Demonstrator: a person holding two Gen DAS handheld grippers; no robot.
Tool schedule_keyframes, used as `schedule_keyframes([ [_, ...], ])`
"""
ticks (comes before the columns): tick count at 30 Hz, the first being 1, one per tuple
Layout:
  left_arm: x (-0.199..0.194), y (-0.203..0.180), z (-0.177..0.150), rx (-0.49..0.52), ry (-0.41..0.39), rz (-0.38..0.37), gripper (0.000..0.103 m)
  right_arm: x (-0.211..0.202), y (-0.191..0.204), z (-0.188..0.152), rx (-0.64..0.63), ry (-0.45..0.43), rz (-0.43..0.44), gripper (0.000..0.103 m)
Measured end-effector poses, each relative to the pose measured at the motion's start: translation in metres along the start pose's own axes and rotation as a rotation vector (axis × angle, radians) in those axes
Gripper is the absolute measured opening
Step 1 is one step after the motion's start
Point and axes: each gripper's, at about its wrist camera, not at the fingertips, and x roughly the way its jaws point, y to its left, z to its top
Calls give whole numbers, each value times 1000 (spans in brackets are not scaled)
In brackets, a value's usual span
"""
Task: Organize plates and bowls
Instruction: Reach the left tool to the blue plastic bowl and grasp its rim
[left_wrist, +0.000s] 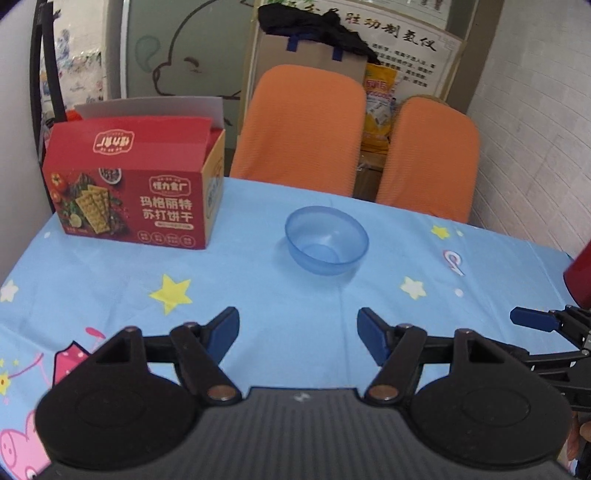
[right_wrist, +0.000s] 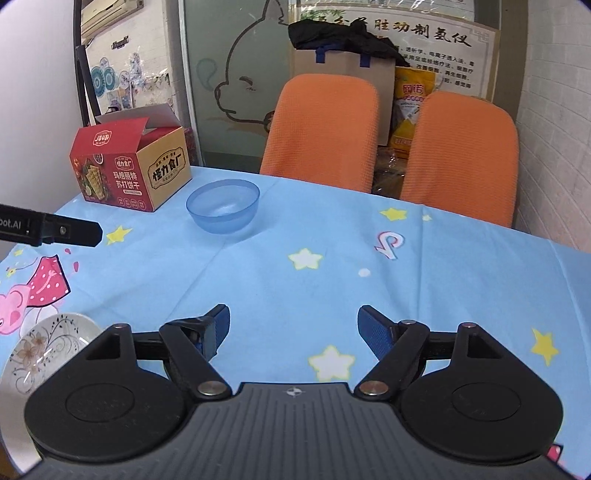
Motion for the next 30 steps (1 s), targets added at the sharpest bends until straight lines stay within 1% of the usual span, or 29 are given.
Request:
schedule_keyframes([
  [3, 34, 11, 21, -65, 18, 2, 69, 29, 4, 24, -10, 7, 26, 103],
  [8, 97, 15, 49, -143, 57, -7, 69, 80, 9, 63, 39, 27, 81, 103],
  [10, 120, 15, 57, -161, 75, -8, 69, 101, 13, 72, 37, 42, 77, 103],
  [13, 145, 13, 65, -148, 89, -5, 69, 128, 16, 77, 33, 74, 74, 103],
  [16, 162, 12, 69, -142, 113, 4, 69, 150, 19, 79, 20, 109, 68, 103],
  [19, 172, 11, 69, -137, 127, 3, 70, 161, 19, 81, 20, 113, 75, 103],
  [24, 178, 11, 65, -125, 129, 6, 70, 169, 25, 83, -13, 113, 73, 103],
  [28, 178, 8, 63, -101, 113, 8, 70, 177, 31, 82, -34, 124, 82, 103],
  [29, 177, 8, 62, -102, 108, 0, 67, 179, 32, 81, -28, 129, 92, 103],
  [30, 176, 6, 60, -94, 102, -8, 53, 180, 33, 80, -26, 132, 104, 81],
])
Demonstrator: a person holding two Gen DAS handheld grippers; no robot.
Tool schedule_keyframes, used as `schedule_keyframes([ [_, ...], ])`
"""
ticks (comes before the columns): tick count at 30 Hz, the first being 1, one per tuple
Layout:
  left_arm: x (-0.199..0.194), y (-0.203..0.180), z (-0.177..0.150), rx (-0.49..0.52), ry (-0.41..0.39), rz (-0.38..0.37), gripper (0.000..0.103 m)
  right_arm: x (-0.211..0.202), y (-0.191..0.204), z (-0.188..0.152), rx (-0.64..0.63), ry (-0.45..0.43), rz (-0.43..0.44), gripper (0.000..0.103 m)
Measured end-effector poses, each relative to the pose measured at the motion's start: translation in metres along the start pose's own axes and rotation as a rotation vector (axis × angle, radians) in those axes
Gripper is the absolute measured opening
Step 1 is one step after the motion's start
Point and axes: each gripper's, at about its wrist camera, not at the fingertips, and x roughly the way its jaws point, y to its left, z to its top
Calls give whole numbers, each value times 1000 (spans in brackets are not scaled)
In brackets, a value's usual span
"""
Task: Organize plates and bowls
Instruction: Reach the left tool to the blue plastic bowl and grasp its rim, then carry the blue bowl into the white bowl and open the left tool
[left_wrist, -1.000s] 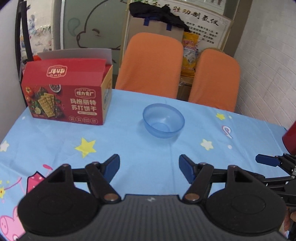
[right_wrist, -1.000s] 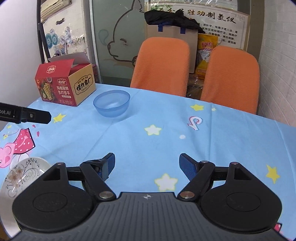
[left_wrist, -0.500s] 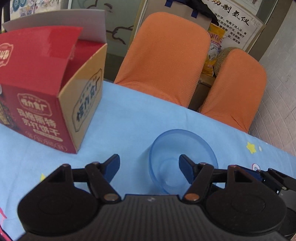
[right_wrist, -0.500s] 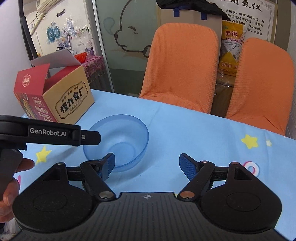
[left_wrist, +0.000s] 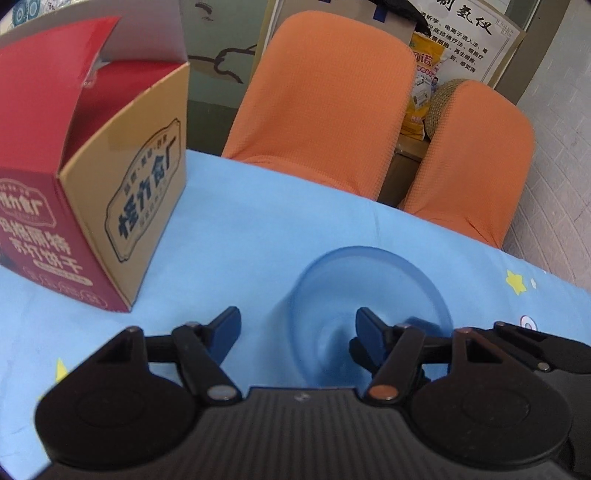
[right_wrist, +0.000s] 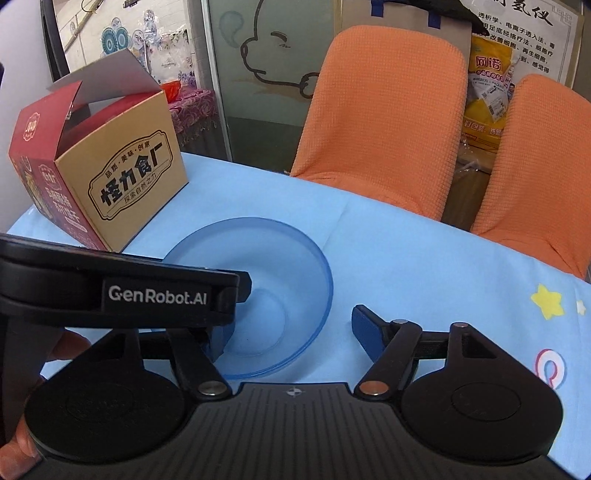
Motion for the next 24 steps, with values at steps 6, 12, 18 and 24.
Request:
schedule_keyframes([
  [6, -21, -12, -14, 60, -25, 3, 39, -14, 15, -6, -31, -9, 16, 55],
  [12, -61, -36, -24, 88, -44, -38, 39, -54, 18, -14, -22, -26, -9, 57],
  [18, -107, -71, -48, 123, -61, -94, 39, -111, 20, -33, -20, -61, -72, 62],
  [24, -148, -112, -92, 166, -59, -165, 39, -171, 15, -71, 5, -84, -136, 65],
])
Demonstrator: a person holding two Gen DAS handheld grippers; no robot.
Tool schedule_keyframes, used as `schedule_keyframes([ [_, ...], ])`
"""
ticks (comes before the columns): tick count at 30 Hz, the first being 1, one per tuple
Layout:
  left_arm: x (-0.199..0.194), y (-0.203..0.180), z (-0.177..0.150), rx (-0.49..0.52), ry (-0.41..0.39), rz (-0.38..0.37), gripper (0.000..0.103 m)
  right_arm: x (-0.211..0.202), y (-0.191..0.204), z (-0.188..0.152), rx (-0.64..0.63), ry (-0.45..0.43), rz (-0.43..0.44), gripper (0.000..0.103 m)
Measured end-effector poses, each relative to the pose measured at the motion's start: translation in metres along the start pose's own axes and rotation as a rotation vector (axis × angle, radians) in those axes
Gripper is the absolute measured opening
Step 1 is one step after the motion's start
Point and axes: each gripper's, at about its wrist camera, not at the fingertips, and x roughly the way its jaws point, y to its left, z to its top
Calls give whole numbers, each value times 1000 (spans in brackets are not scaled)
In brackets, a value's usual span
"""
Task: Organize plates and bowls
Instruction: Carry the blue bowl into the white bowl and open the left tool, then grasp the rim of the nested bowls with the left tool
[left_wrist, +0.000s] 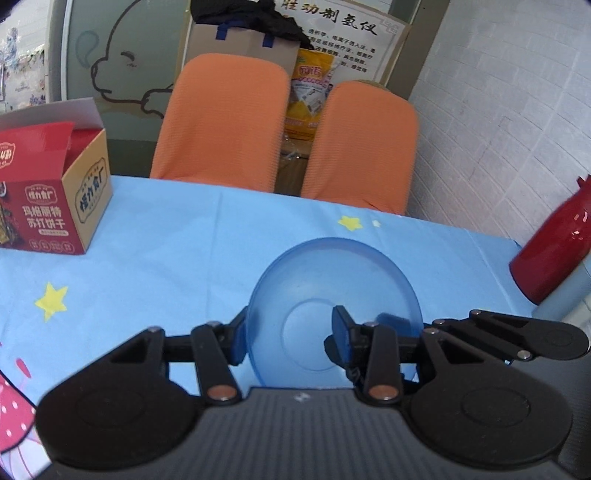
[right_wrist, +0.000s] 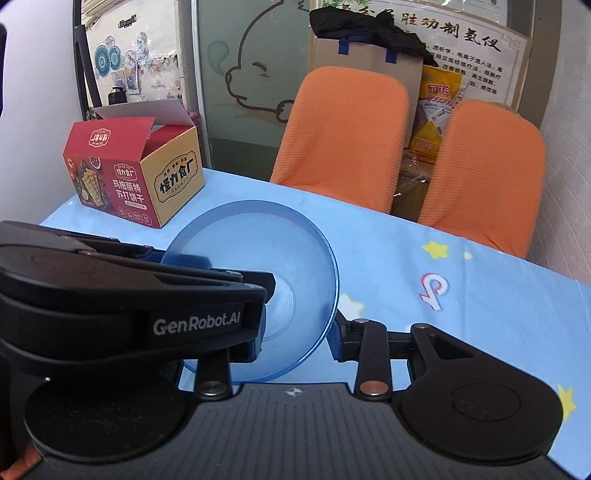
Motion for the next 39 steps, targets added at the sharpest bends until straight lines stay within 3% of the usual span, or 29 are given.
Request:
schedule_keyframes([
  [6, -18, -52, -46, 38, 48, -77, 39, -52, -11, -47, 17, 13, -73, 73],
  [11, -25, -85, -79, 94, 75, -113, 39, -82, -23, -87, 45, 35, -122, 75],
  [23, -26, -114, -133, 156, 124, -149, 41, -97, -35, -145, 112, 66, -104, 84],
  [27, -22, -114, -137, 198, 115, -118, 74, -98, -37, -154, 106, 59, -95, 84],
  [33, -38, -107, -132, 219, 57, -126, 78, -110, -46, -168, 123, 24, -100, 91],
  [39, -64, -105, -132, 240, -46, -107, 85, -131, -47, -187, 200, -78, -109, 103],
])
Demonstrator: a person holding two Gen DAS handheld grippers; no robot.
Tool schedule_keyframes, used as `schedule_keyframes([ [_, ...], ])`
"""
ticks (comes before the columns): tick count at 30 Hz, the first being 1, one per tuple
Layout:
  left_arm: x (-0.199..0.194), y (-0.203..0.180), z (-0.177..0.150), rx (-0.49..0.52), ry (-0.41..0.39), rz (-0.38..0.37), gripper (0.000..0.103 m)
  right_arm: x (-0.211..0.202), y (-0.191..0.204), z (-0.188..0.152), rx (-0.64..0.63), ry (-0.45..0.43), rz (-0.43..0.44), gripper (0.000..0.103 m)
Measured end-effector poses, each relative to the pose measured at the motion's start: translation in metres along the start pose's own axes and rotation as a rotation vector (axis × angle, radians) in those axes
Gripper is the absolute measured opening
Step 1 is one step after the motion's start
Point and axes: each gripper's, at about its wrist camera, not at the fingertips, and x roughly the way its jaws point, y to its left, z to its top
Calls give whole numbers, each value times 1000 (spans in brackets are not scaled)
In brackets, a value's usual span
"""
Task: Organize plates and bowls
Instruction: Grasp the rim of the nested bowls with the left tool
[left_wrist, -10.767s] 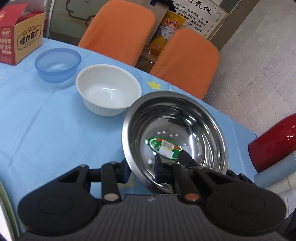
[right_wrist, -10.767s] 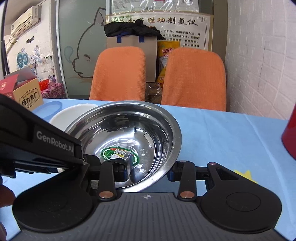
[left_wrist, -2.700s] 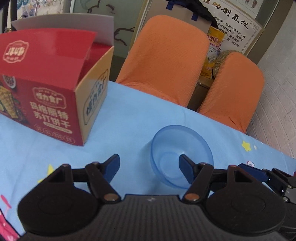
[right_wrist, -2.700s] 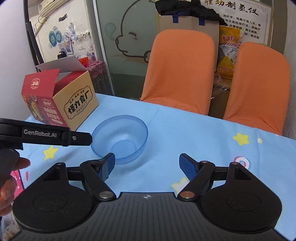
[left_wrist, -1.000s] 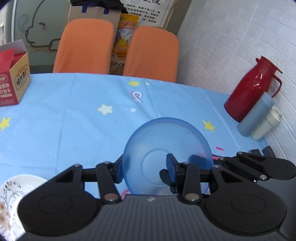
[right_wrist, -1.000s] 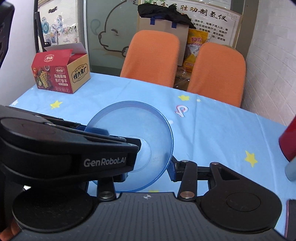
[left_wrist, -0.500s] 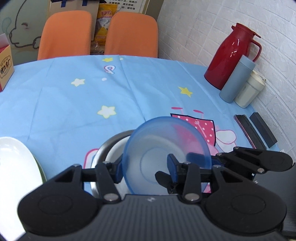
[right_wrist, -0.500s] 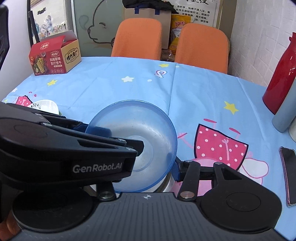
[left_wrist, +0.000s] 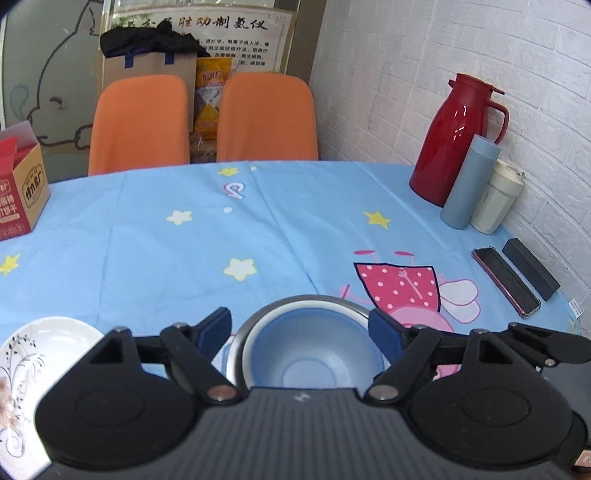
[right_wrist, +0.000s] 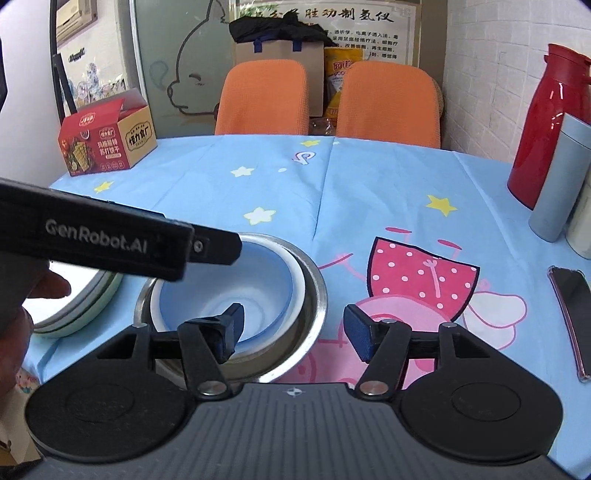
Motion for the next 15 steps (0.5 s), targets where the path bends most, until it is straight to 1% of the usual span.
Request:
schedule_keyframes([
  [1, -3, 0, -2, 3, -16, 16, 96, -5, 1, -3, 16, -25, -3, 103],
  [2, -6, -1, -5, 3, -40, 33, 101, -9, 3, -7, 28, -50, -8, 103],
  [4, -12, -1, -14, 10, -87, 77, 101, -17, 9, -17, 58, -100, -28, 103],
  [6, -13, 0, -22, 7, -107, 134, 101, -22, 13, -28, 88, -137, -52, 103],
  [7, -13, 1, -25, 7, -111, 149, 101, -24, 15, -34, 104, -150, -64, 103],
  [10, -7, 5, -29, 18, -96, 166, 101, -18, 16, -41, 106, -131, -63, 103],
  [12, -1, 10, -27, 11, -83, 174, 101, -13, 15, -40, 96, -123, -75, 103],
  [15, 10, 18, -25, -9, -53, 171, 101, -3, 10, -34, 114, -119, -84, 103],
])
